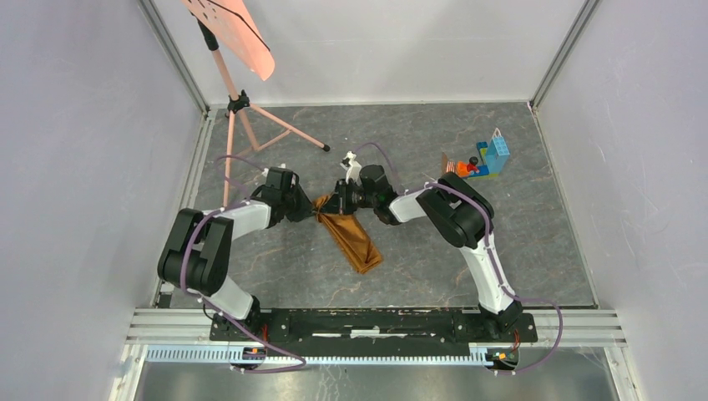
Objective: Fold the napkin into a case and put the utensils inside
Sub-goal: Stuff the top corner of the smaller-rectangle-folded napkin into the folded napkin, then pick up the smaller rectangle-folded napkin from the center of the board.
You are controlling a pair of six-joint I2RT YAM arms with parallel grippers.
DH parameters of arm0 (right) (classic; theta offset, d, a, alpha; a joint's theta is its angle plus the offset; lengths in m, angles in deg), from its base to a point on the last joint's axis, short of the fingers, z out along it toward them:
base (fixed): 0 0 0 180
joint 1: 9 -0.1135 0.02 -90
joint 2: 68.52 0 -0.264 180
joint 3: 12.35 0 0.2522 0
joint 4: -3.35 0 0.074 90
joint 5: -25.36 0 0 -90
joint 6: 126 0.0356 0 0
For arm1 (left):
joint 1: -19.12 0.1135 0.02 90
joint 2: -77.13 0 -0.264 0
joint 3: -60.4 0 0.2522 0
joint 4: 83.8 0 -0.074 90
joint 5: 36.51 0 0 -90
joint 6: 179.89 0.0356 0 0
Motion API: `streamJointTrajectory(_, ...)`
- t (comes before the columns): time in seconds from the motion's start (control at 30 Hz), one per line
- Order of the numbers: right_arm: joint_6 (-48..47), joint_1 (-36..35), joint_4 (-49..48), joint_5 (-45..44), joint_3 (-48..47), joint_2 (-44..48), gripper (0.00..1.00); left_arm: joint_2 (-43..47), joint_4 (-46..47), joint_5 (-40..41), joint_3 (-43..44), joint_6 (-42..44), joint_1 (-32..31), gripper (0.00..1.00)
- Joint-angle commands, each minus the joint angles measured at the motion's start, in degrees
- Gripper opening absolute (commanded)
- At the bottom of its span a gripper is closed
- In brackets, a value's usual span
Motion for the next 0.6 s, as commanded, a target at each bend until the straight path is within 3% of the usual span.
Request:
streamJointTrajectory(0.0,-2.59,0.37,0.79,0.58,3.02,6.18,0.15,4.69,-5.9,-2.23,-1.65,-0.47,-0.58,0.27)
streamJointTrajectory(0.1,-9.37,1.11,8.57,3.3,3.33,10.86,0.23,8.86,-7.86,-2.71,-2.25,0.22,-0.49,0.34)
streamJointTrajectory(0.3,-24.92,1.11,21.56,1.31,6.62,18.7,0.41,12.31,-4.75,-6.14,-7.5,-1.92,-0.34,0.35)
streamJointTrajectory(0.4,-31.39,1.12,27.97,-3.27,8.28,21.11,0.39,11.3,0.06,-9.18,-10.74,-4.29,-0.45,0.3)
streamJointTrajectory(0.57,-33.68,-0.23,28.04,-10.58,13.86,23.93,0.26,8.33,5.67,-11.77,-13.2,-6.74,-0.96,0.26)
